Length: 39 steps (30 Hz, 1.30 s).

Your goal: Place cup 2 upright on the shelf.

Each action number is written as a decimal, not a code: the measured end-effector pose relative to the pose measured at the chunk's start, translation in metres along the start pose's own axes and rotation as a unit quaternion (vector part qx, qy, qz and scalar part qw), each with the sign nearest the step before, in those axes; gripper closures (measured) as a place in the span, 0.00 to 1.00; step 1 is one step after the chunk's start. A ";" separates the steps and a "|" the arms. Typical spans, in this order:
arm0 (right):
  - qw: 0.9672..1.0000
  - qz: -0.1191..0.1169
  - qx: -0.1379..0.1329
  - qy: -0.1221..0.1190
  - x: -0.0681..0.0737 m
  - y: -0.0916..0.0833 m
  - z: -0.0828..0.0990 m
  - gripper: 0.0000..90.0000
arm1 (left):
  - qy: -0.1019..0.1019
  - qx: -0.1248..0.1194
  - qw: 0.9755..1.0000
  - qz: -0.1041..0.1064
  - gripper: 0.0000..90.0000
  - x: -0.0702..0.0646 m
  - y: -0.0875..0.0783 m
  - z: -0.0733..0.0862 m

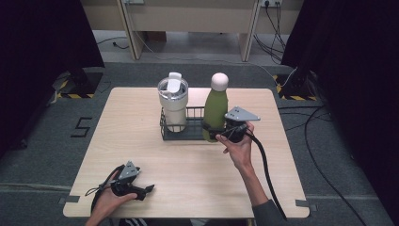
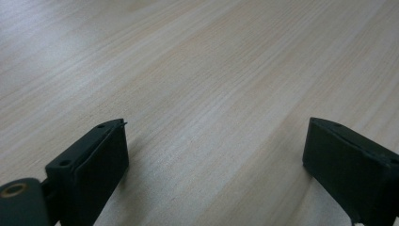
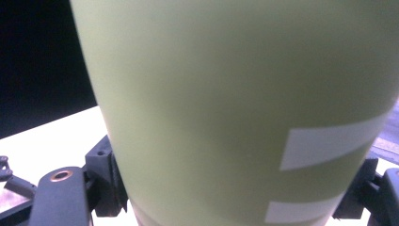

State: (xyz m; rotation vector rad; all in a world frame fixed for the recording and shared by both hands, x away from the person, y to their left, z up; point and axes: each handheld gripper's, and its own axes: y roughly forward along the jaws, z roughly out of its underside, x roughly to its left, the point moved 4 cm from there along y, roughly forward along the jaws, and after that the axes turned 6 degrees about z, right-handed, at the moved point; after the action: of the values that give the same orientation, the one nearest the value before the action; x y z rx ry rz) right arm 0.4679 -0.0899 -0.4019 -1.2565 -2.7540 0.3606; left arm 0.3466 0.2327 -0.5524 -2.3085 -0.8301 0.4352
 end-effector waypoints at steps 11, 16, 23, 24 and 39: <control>1.000 0.014 0.005 0.001 -0.012 0.015 -0.016 0.23 | 0.001 0.000 1.000 0.000 0.07 0.000 0.000 0.000; 1.000 0.018 0.006 0.004 -0.016 0.026 -0.022 0.23 | -0.001 0.000 1.000 0.001 0.07 0.000 0.000 0.000; 1.000 0.026 0.003 0.006 -0.023 0.042 -0.027 0.23 | -0.001 0.000 1.000 0.001 0.07 0.000 0.000 0.000; 1.000 0.029 0.004 0.005 -0.024 0.044 -0.028 0.23 | -0.001 0.000 1.000 0.001 0.07 0.000 0.000 0.000; 0.999 0.046 0.011 0.011 -0.036 0.070 -0.026 0.23 | 0.000 0.001 1.000 0.000 0.07 0.000 0.000 0.000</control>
State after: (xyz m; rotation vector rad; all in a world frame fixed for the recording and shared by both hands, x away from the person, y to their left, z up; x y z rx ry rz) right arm 0.5475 -0.0676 -0.3941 -1.3751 -2.6720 0.3814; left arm 0.3465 0.2327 -0.5522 -2.3077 -0.8287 0.4365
